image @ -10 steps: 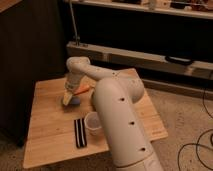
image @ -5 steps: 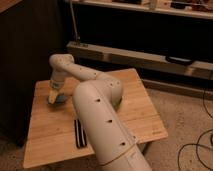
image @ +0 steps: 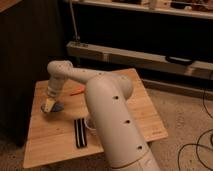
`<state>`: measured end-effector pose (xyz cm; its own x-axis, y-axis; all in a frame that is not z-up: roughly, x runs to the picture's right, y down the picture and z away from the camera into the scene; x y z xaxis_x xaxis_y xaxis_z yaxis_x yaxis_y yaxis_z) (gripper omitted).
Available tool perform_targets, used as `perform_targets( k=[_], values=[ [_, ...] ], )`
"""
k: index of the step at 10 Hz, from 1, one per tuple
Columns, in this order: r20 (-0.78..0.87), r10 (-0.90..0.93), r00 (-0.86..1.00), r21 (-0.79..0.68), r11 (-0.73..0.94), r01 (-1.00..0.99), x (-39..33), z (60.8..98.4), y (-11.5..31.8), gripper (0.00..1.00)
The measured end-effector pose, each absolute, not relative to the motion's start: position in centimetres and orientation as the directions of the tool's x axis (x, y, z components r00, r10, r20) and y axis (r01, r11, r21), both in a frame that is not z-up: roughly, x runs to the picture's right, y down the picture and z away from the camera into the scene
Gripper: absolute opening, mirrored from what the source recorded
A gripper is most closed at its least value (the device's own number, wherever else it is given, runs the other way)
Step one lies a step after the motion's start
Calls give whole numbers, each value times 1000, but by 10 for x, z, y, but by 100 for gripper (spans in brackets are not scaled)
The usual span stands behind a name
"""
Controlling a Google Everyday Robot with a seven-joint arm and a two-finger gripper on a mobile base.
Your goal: Wipe the white sponge on the table
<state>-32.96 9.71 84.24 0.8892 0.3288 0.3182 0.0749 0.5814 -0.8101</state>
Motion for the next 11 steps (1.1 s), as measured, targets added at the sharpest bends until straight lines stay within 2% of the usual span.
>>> perform_targets(
  k=[4, 11],
  values=[
    [245, 315, 917, -835, 550, 35, -282, 838, 120, 20],
    [31, 295, 955, -831, 538, -139, -198, 900, 93, 20]
  ],
)
